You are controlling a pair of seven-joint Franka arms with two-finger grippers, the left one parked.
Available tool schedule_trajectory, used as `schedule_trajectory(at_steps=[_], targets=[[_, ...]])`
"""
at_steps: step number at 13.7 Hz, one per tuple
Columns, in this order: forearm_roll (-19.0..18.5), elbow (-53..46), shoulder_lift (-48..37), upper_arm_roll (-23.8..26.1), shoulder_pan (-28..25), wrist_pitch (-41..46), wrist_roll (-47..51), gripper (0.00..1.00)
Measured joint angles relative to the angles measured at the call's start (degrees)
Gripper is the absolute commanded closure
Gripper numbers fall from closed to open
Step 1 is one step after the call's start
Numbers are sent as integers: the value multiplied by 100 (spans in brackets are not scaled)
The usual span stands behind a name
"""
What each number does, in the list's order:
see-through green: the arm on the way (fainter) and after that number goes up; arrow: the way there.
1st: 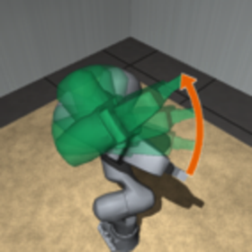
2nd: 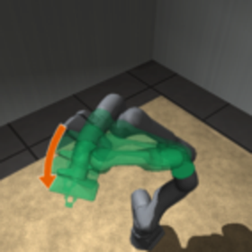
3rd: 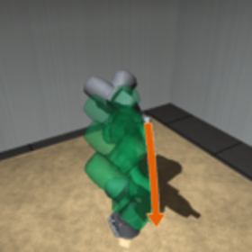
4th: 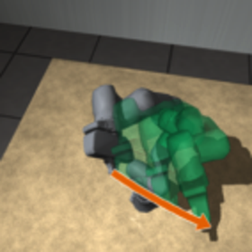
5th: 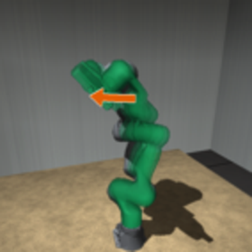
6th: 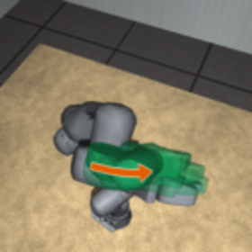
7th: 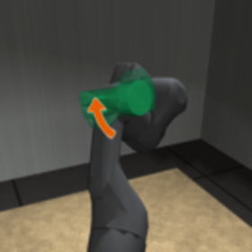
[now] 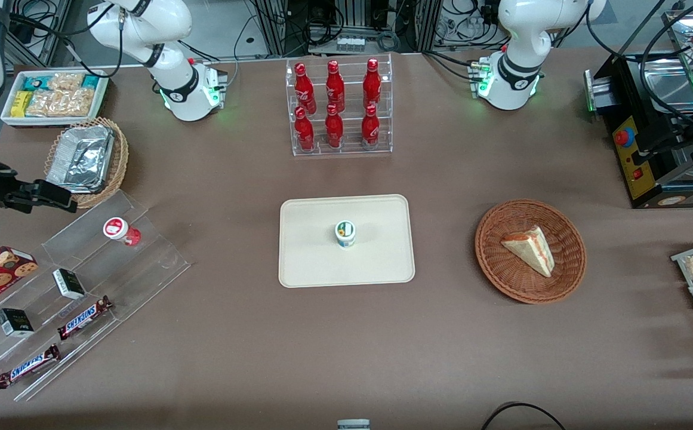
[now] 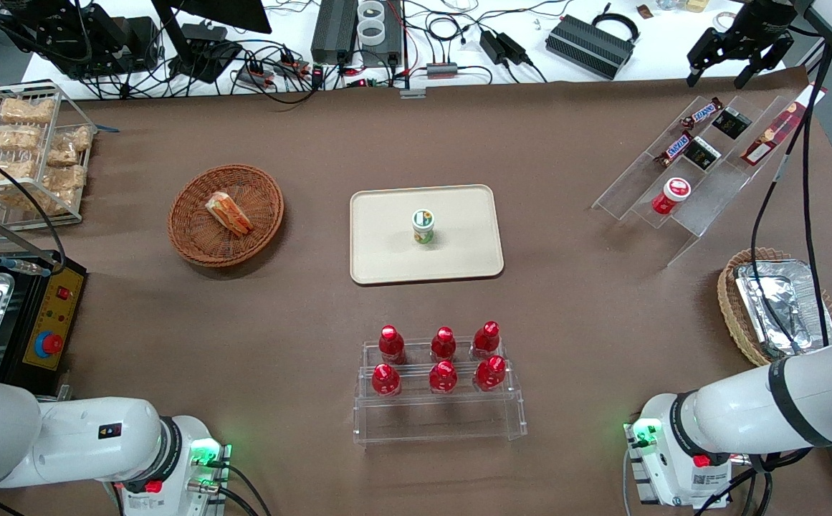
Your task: Place green gum on tray
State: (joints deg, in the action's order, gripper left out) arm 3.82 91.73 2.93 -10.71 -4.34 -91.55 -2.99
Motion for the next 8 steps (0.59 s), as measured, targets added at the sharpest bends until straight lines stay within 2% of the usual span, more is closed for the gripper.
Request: schedule_trajectory(at_steps=[8], targets=[[-65,-83,-6,27,165,16,-82,1]])
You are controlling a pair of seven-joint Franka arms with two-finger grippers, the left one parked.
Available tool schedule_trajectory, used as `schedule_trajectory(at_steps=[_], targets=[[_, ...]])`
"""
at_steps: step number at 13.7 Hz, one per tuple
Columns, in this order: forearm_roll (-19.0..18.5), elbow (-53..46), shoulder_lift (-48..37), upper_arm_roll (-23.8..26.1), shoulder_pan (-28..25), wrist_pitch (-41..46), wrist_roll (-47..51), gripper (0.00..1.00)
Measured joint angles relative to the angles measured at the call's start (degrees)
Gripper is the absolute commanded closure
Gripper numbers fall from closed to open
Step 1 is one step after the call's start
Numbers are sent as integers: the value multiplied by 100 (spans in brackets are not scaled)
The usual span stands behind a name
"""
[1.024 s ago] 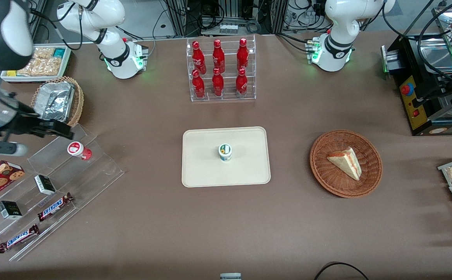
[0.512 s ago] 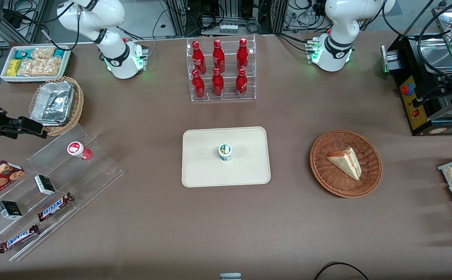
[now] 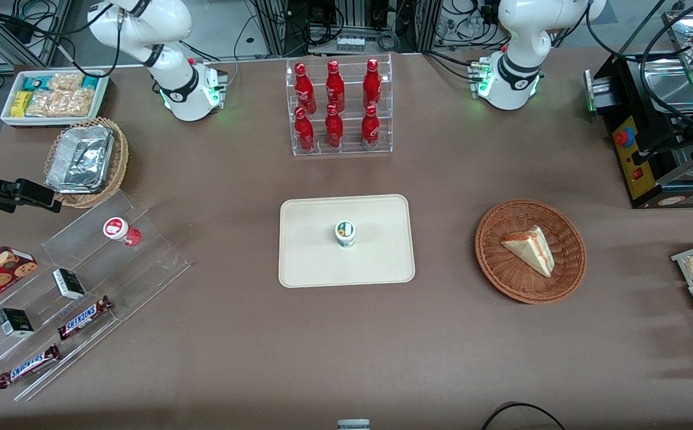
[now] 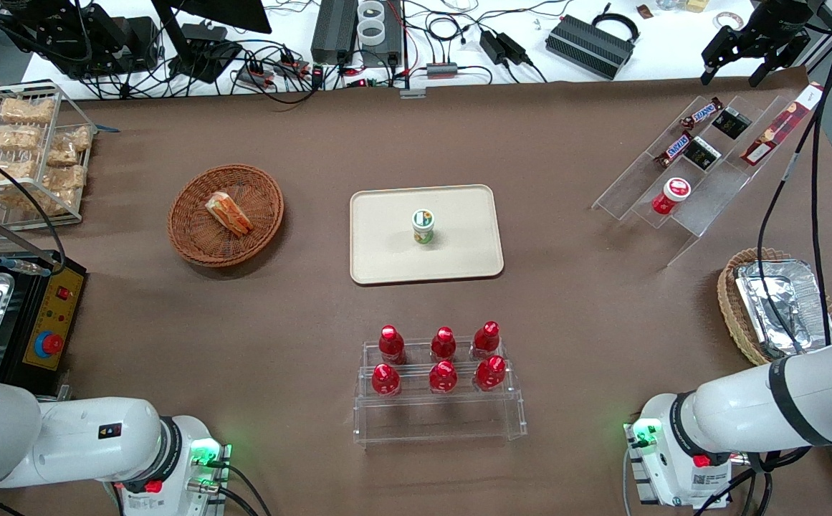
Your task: Place green gum on tray
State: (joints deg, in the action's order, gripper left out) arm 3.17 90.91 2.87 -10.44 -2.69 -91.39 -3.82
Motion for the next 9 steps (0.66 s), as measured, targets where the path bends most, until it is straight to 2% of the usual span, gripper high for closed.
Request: schedule_trajectory(at_steps=[9], targets=[[-224,-84,-314,187,2,343,-2,1]])
